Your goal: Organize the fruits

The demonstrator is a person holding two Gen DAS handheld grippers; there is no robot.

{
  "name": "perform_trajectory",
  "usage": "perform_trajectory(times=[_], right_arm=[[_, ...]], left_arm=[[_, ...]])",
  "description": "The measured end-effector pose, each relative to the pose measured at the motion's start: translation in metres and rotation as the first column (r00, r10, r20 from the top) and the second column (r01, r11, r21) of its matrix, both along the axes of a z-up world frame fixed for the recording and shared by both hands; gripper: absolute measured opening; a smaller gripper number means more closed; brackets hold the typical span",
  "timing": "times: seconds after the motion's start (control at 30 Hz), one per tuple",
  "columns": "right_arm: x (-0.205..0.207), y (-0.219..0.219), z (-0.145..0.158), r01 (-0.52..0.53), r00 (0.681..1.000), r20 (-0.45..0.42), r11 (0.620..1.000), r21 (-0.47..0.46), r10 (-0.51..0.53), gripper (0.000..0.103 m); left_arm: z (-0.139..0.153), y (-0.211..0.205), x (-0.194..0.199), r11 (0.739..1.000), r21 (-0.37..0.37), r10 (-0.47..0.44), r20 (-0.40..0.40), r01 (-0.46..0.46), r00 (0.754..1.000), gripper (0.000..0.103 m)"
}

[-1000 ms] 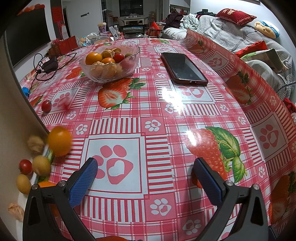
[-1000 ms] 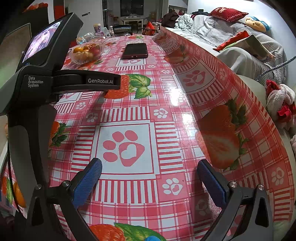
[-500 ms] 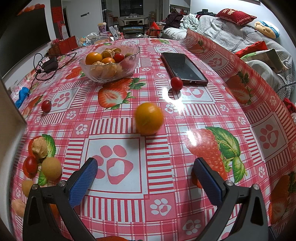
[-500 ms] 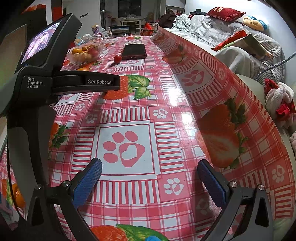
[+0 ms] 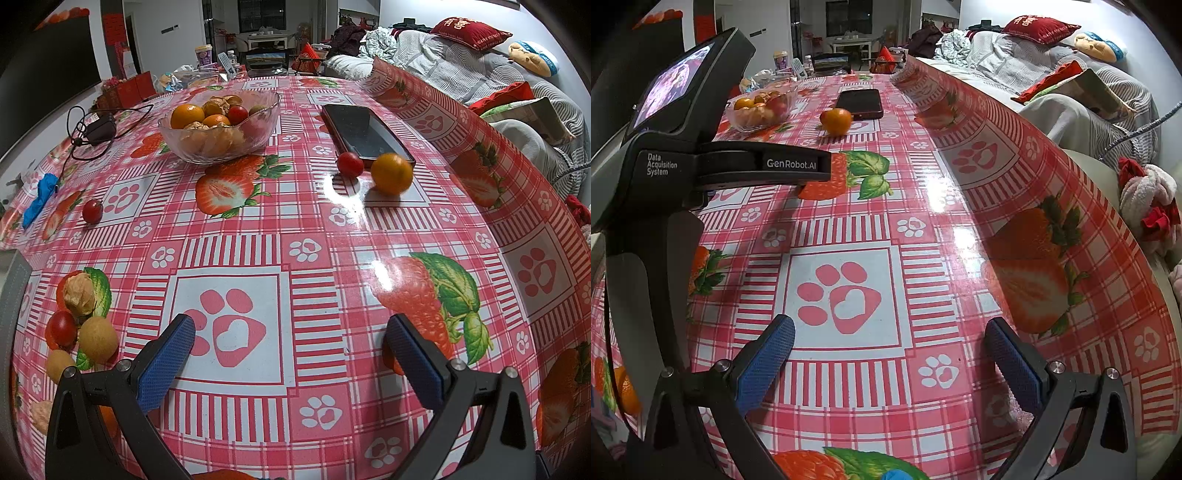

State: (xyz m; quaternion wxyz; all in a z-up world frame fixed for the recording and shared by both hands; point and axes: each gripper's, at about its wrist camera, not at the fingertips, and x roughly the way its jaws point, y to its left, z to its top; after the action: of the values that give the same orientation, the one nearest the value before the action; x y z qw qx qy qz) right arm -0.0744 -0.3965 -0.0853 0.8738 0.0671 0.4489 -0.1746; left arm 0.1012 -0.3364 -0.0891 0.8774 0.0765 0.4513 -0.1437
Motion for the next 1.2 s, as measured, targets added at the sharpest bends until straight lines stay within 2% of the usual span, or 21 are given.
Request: perform_trajectory(times=[1.2], right_arm=[[-0.0019,0.0017,-0.0007,-0.015,0.999,0.036,1.000,-0.011,0.015,0.103]], left_arm=[[-0.0013,0.0005,0.0004,1.000,0.002,0.001,0.000,-0.001,1.000,0.103]])
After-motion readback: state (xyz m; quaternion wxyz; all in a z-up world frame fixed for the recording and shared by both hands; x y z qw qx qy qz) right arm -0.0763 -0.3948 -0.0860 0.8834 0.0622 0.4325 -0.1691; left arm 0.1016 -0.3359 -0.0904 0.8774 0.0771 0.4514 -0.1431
